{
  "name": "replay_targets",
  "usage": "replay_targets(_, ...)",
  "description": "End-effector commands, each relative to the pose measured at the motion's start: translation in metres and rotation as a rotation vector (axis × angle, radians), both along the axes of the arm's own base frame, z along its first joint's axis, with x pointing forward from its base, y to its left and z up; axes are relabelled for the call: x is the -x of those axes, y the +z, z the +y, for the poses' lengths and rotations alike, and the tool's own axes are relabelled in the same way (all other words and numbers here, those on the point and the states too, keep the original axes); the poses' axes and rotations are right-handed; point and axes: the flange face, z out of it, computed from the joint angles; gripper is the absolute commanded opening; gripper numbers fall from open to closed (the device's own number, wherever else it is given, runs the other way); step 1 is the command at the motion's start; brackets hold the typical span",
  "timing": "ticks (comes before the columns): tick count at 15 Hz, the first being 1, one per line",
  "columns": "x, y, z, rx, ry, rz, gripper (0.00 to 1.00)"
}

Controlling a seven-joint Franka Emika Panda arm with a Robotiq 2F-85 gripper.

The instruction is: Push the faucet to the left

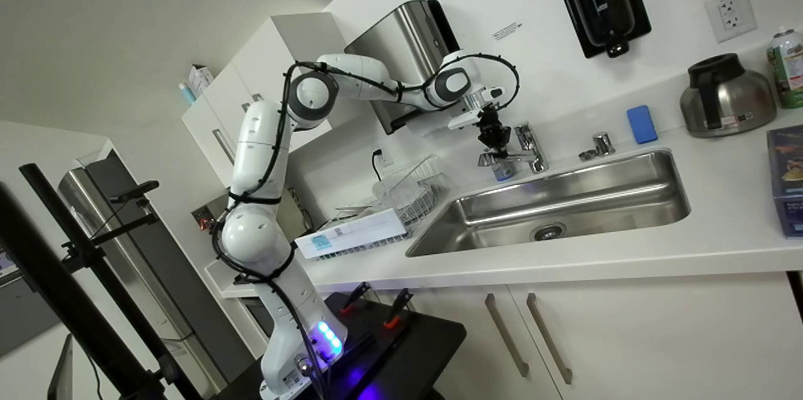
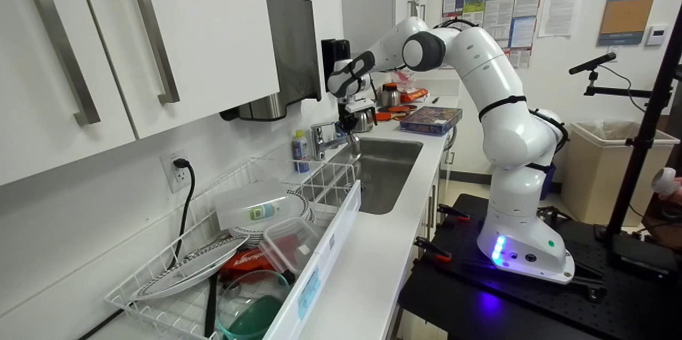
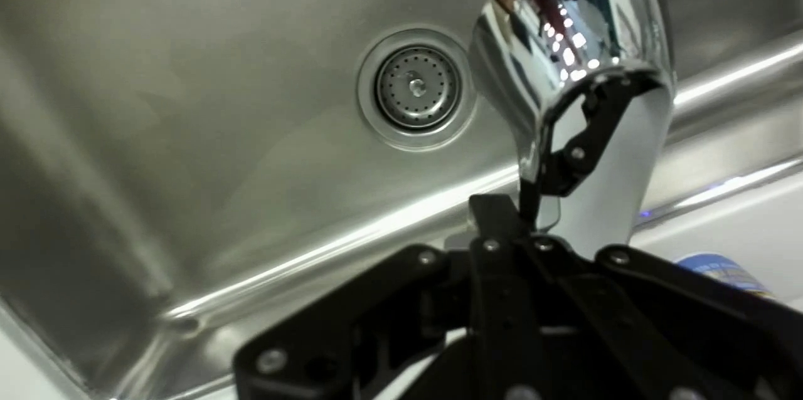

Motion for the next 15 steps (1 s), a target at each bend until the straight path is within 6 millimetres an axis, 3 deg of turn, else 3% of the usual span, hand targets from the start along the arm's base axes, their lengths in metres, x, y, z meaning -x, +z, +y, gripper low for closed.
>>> replay_targets(1,-0.006,-0.002,0.02,-0.091,0.033,-0.028,0.0)
replay_targets(8,-0.009,-0.006,0.042,-0.17,0.052,-0.073,0.0)
replay_targets(15,0.028,0.021,0.007,-0.097,0.038,-0.124,0.0)
